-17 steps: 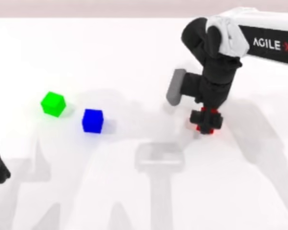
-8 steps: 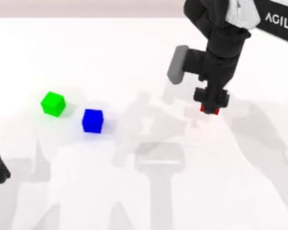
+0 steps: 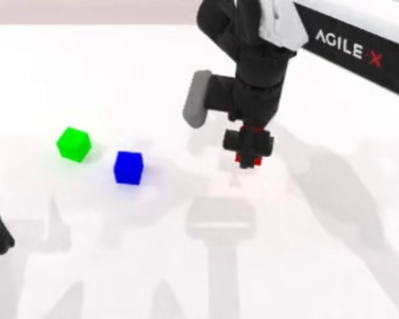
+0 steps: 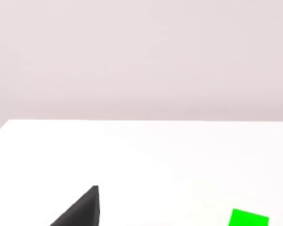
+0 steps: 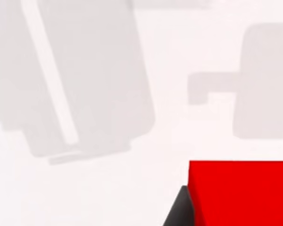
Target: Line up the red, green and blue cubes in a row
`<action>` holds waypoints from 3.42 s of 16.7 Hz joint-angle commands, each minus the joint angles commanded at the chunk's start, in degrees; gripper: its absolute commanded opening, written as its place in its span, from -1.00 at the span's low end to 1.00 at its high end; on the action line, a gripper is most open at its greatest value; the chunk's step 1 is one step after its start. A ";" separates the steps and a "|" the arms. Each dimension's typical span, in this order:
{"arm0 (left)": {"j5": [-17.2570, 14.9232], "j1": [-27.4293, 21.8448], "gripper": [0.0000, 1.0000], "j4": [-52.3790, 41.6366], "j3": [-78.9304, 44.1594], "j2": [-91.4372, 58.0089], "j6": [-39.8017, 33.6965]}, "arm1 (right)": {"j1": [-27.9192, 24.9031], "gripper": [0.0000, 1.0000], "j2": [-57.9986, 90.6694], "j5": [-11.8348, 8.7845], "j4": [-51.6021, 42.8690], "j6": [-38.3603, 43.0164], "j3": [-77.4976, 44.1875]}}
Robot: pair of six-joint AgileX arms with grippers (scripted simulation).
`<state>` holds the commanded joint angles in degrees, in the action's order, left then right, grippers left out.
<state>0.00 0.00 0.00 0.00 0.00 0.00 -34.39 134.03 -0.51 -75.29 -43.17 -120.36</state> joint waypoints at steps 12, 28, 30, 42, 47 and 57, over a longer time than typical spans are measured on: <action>0.00 0.00 1.00 0.00 0.00 0.00 0.00 | -17.93 -1.00 7.51 0.02 -8.96 6.55 -16.66; 0.00 0.00 1.00 0.00 0.00 0.00 0.00 | -18.21 -0.70 7.13 0.09 7.34 6.61 0.22; 0.00 0.00 1.00 0.00 0.00 0.00 0.00 | -18.21 -0.40 7.13 0.09 7.34 6.61 0.22; 0.00 0.00 1.00 0.00 0.00 0.00 0.00 | -18.21 1.00 7.13 0.09 7.34 6.61 0.22; 0.00 0.00 1.00 0.00 0.00 0.00 0.00 | -18.21 1.00 7.13 0.09 7.34 6.61 0.22; 0.00 0.00 1.00 0.00 0.00 0.00 0.00 | -18.47 1.00 7.07 0.08 -7.52 6.40 -14.44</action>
<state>0.00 0.00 0.00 0.00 0.00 0.00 -52.85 141.10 -0.44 -82.81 -36.76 -134.80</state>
